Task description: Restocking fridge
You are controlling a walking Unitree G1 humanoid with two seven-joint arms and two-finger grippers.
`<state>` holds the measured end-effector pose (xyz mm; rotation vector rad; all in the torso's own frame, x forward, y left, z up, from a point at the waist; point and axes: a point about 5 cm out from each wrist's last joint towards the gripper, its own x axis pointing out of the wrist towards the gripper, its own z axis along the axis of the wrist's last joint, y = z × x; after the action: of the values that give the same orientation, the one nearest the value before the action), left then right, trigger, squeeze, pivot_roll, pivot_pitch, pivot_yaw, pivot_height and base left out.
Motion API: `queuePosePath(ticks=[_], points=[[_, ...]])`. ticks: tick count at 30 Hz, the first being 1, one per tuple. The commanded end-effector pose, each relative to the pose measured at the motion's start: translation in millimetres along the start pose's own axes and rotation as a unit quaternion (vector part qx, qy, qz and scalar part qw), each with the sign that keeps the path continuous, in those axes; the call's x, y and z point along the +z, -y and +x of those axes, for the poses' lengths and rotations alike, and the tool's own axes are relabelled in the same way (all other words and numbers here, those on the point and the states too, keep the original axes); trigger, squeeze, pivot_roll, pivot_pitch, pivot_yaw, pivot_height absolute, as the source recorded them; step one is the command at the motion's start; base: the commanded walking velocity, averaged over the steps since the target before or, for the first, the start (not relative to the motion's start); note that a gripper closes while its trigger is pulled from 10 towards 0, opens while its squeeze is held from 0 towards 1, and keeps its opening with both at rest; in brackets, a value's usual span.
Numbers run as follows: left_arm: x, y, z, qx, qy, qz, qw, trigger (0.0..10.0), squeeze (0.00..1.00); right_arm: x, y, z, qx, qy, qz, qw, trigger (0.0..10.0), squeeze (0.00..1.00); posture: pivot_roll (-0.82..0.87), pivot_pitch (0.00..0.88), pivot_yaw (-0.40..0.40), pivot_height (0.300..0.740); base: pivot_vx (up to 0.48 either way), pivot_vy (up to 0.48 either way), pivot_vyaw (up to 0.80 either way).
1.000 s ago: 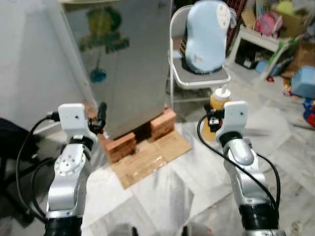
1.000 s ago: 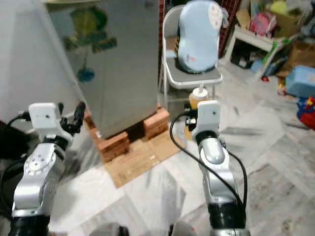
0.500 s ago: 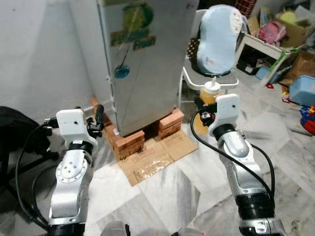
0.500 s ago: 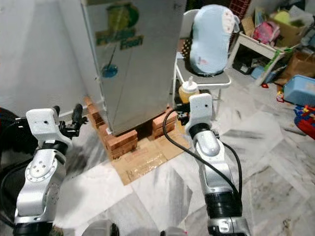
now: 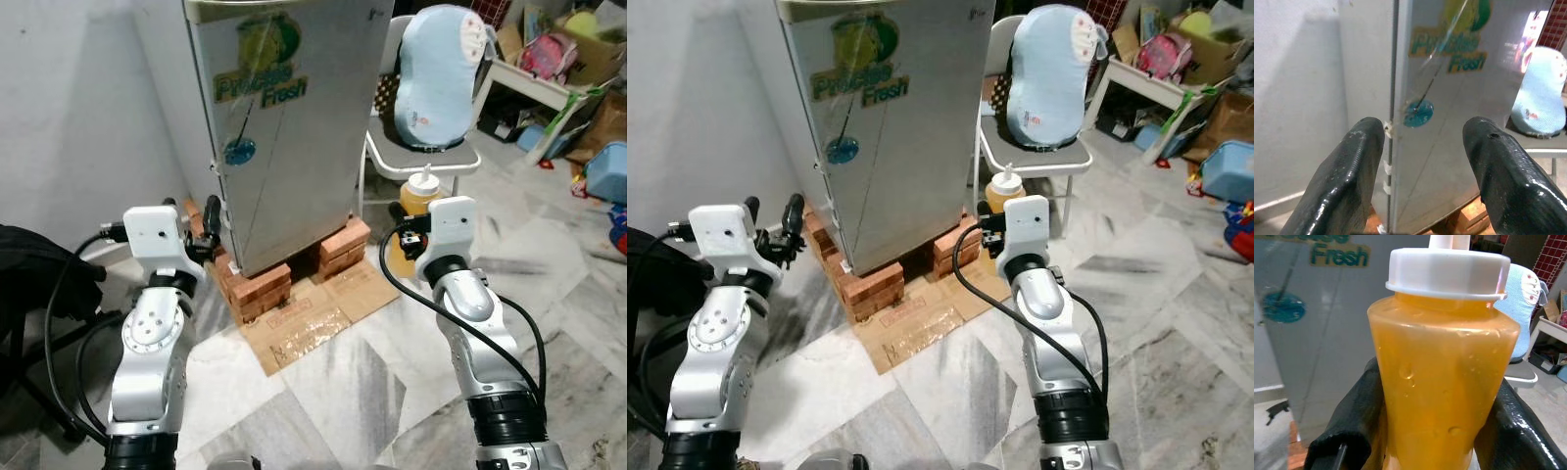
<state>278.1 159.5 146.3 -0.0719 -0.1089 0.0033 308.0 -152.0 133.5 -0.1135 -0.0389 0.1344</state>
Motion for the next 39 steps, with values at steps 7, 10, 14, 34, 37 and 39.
queuePosePath(ticks=[7, 10, 14, 34, 37, 39], points=[[-4.4, 1.1, -0.5, 0.0, -0.016, -0.003, 1.0, 10.0, 0.0, 7.3, 4.1, 3.3, 0.0, 0.015, -0.005, 1.0, 10.0, 0.0, 0.04, 0.045, -0.007, 0.74, 0.302, 0.371, 0.0], [-6.3, 2.5, -2.0, -0.001, -0.023, -0.005, 1.0, 10.0, 0.0, 7.1, 2.4, 3.6, 0.007, 0.016, -0.011, 1.0, 10.0, 0.0, 0.04, 0.048, -0.01, 0.74, 0.0, 0.429, 0.0], [-6.8, 4.8, -3.9, -0.009, -0.023, 0.001, 1.0, 10.0, 0.0, 6.2, 2.1, 3.0, 0.008, 0.016, -0.013, 1.0, 10.0, 0.0, 0.04, 0.052, -0.009, 0.74, 0.0, 0.434, 0.0], [-4.2, 14.0, -2.6, -0.034, -0.01, 0.002, 0.999, 10.0, 0.0, 4.8, 5.0, 1.1, -0.004, 0.013, -0.022, 1.0, 10.0, 0.0, 0.03, 0.064, -0.012, 0.74, 0.107, 0.107, -0.2], [-4.2, 14.4, -2.6, -0.034, -0.011, 0.003, 0.999, 10.0, 0.0, 5.1, 4.9, 0.9, -0.003, 0.013, -0.022, 1.0, 10.0, 0.0, 0.03, 0.067, -0.011, 0.74, 0.48, 0.0, 0.0], [-4.5, 14.7, -2.9, -0.034, -0.011, 0.003, 0.999, 10.0, 0.0, 5.2, 4.6, 0.6, -0.003, 0.014, -0.022, 1.0, 10.0, 0.0, 0.03, 0.069, -0.01, 0.74, 0.48, 0.0, 0.0]])
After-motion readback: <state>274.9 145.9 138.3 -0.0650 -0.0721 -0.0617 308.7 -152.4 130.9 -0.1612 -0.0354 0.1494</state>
